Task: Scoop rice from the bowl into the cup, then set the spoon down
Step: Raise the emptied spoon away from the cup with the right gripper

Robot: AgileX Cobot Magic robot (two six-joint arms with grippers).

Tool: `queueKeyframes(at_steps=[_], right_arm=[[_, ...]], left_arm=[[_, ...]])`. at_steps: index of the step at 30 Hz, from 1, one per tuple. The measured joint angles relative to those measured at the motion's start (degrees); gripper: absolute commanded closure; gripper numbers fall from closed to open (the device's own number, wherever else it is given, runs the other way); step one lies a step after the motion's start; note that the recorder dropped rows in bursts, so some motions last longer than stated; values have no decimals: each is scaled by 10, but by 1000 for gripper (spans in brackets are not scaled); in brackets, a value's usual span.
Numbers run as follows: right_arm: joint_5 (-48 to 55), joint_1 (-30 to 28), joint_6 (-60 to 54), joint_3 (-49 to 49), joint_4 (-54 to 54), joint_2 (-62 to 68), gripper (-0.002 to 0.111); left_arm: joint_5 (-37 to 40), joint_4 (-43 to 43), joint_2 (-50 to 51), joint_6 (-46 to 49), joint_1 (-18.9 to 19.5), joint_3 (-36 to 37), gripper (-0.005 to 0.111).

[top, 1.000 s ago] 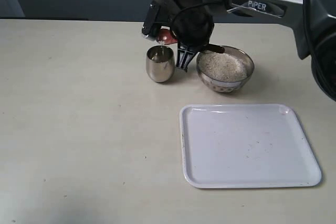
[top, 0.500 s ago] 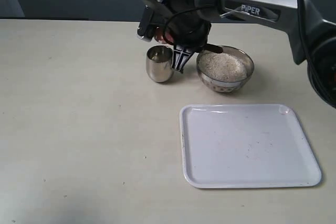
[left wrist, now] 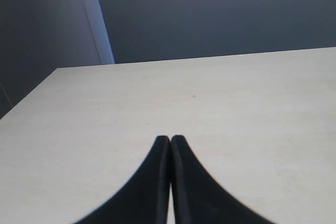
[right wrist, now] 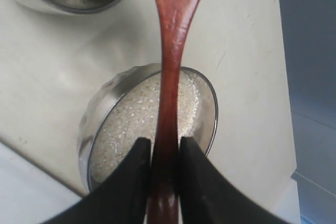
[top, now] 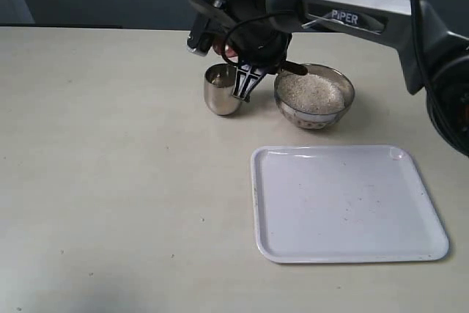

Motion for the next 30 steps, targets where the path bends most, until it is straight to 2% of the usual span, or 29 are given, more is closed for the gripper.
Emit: queueKeyframes(at_steps=[20, 30], right_arm=[[1, 7, 40, 0, -4, 0, 109], [4, 7, 50, 54, -24, -15, 109]], left_arm=[[0, 0, 0, 0, 0, 0, 106], [0, 0, 0, 0, 0, 0, 106]])
